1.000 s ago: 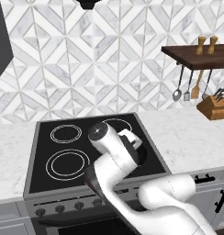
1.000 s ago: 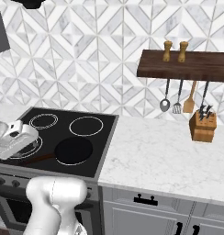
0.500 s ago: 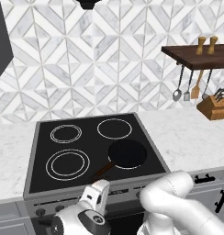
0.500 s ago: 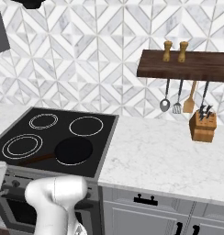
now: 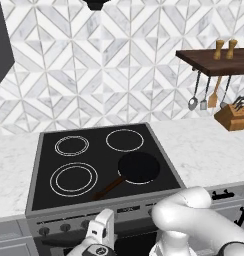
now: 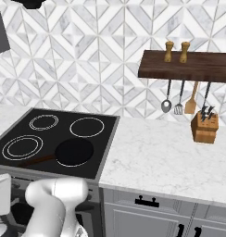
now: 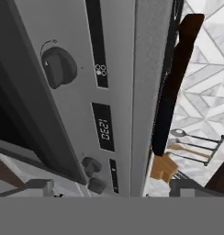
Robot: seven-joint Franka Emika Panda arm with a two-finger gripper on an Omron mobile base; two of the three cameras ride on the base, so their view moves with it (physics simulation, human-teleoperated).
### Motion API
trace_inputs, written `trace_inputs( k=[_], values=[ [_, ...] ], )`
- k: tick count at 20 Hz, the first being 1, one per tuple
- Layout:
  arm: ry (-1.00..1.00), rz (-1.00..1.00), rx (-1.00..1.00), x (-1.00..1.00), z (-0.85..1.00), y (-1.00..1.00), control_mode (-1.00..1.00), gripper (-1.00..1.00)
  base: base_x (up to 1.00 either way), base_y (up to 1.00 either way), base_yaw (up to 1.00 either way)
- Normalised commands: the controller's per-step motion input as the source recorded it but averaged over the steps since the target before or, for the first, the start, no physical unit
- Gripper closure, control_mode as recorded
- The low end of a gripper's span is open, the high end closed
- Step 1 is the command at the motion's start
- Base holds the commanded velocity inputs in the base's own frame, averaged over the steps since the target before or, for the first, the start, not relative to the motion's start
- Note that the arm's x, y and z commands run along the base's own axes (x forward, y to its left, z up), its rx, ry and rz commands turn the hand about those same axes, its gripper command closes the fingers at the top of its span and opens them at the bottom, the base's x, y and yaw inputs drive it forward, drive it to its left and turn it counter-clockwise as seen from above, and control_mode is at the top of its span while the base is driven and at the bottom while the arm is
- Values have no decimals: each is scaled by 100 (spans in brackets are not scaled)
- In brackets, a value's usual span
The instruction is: Turn off the front right burner of the stove.
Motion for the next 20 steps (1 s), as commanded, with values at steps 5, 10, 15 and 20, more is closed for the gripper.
trace_inputs(
  k=[5, 10, 15, 20],
  values=[
    [-9, 0, 0, 20, -34, 13, -100, -100, 0, 0, 0],
    [-7, 0, 0, 23, -20, 29, -100, -100, 0, 0, 0],
    [-4, -1, 0, 38, -18, 26, -100, -100, 0, 0, 0],
    [-2, 0, 1, 16, -34, 0, -100, -100, 0, 0, 0]
  ],
)
